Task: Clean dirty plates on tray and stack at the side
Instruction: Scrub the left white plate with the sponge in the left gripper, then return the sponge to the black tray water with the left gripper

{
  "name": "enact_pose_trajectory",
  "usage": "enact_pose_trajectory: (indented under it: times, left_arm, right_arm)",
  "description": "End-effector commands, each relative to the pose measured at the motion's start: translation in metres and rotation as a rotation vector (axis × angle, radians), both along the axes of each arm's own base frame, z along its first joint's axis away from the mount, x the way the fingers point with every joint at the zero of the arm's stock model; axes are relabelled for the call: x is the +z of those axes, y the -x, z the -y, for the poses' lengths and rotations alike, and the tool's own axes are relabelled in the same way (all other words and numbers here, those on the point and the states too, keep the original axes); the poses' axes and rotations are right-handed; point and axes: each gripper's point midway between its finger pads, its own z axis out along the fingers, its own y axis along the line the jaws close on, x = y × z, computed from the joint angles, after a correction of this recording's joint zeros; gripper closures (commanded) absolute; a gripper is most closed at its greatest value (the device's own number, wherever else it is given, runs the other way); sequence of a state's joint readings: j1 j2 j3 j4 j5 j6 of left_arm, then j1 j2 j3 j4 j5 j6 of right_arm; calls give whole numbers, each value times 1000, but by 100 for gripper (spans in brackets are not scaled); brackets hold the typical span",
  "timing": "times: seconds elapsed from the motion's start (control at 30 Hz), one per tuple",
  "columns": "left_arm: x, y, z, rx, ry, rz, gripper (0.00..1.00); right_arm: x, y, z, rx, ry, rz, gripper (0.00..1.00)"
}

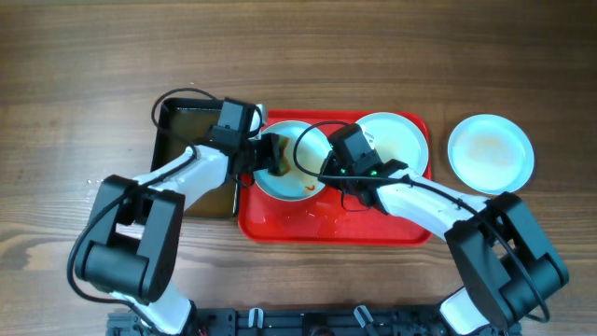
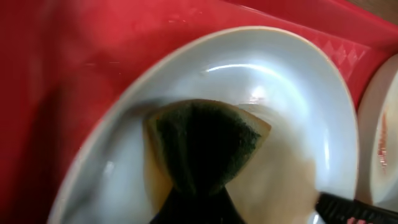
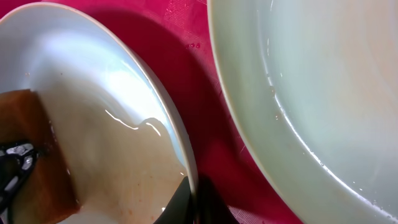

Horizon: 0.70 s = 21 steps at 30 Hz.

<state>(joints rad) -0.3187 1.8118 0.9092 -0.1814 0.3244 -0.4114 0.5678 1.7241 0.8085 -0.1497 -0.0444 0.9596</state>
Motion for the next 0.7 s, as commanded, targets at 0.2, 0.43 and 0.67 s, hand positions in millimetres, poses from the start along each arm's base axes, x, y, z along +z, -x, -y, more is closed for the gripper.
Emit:
enact_pose_trajectory:
  times: [0.2,0.43,0.67]
  left_arm:
    - [87,0,-28,-14,-61,237,96]
    - [69,3,-111,93,-392,206,96]
    - [-4,26,-118,14,-466,4,96]
  right_arm:
    - [-8,6,0,24,17,-24,94]
    - [-8,6,0,25,17,-24,94]
    - [-10,8,2,24,24,-37,94]
